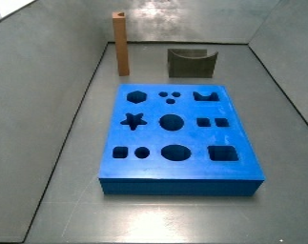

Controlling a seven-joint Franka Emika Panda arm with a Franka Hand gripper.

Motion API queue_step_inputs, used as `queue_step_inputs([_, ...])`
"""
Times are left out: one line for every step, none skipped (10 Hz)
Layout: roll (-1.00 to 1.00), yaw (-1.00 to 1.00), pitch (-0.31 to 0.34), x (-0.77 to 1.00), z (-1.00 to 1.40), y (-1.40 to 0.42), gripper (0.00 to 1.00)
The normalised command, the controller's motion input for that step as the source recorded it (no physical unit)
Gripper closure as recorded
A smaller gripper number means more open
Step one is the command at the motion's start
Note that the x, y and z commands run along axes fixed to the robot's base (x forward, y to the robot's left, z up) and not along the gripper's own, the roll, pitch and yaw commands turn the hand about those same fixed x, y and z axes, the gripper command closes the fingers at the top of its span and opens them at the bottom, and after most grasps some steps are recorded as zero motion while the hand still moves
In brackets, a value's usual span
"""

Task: Pick up the arch object. Move up. Rotate the arch object. Move to above the board. Insert the arch object.
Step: Pick up the arch object.

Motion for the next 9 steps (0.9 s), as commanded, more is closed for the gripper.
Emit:
queue_step_inputs([0.00,-0.07,0.000,-0.52,0.00,-0.08,0.00])
queue_step_inputs([0.00,-0.05,-0.056,-0.88,-0.12,-0.18,0.00])
queue_step_inputs([0.00,-0.03,-0.106,-0.94,-0.12,-0.16,0.00])
queue_step_inputs([0.00,0.00,-0.110,-0.84,-0.02,-0.12,0.00])
queue_step_inputs([0.00,0.01,-0.141,-0.81,-0.05,-0.21,0.00])
queue_step_inputs([0.00,0.14,-0.166,-0.71,-0.04,-0.29,0.00])
queue_step_inputs([0.04,0.28,-0.176,-0.43,-0.06,-0.37,0.00])
queue_step_inputs([0.05,0.35,-0.193,-0.28,-0.12,-0.40,0.00])
queue_step_inputs([0.07,0.43,-0.189,-0.29,-0.26,-0.36,0.00])
